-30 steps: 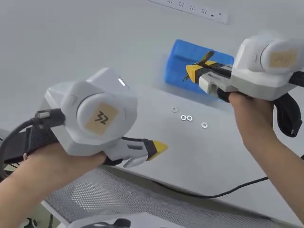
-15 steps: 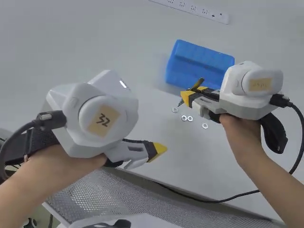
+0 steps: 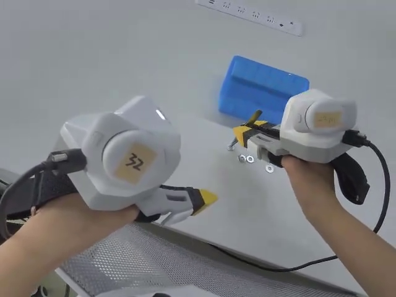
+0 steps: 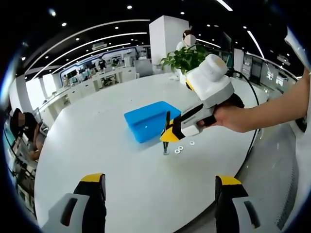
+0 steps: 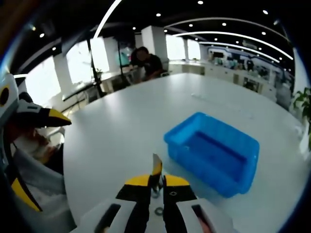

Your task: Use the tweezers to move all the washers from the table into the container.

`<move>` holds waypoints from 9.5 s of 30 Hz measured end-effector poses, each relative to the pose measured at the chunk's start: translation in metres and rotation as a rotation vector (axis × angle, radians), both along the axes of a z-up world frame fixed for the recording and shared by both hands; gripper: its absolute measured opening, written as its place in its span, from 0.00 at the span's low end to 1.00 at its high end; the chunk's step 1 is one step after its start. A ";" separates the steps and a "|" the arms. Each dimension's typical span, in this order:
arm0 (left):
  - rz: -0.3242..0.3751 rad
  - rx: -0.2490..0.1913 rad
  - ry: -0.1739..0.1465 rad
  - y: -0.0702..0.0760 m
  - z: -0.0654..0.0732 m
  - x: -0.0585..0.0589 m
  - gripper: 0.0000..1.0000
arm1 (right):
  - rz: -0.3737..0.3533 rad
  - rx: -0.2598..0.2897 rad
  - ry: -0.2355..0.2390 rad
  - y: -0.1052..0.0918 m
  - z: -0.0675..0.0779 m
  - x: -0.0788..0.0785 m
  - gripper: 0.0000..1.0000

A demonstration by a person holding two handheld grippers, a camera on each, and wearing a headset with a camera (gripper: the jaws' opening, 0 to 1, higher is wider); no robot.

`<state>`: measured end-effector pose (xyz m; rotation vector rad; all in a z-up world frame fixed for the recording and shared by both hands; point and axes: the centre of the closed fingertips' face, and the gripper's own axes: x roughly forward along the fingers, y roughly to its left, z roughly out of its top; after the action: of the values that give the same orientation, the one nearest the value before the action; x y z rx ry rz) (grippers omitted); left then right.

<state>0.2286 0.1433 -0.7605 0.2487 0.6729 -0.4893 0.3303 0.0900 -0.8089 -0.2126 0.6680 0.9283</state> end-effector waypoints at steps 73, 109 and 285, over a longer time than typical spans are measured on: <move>0.018 0.001 0.003 0.004 0.001 0.003 0.95 | -0.027 -0.037 -0.181 0.007 0.036 0.094 0.04; 0.014 0.005 0.002 0.003 0.002 0.000 0.95 | -0.062 -0.017 -0.110 0.007 -0.002 0.102 0.03; 0.049 0.015 -0.020 0.005 0.010 -0.005 0.99 | -0.163 0.015 -0.063 -0.016 0.004 0.105 0.05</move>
<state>0.2240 0.1480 -0.7500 0.2506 0.6619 -0.4348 0.4351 0.0740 -0.8050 -0.1704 0.6104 0.7672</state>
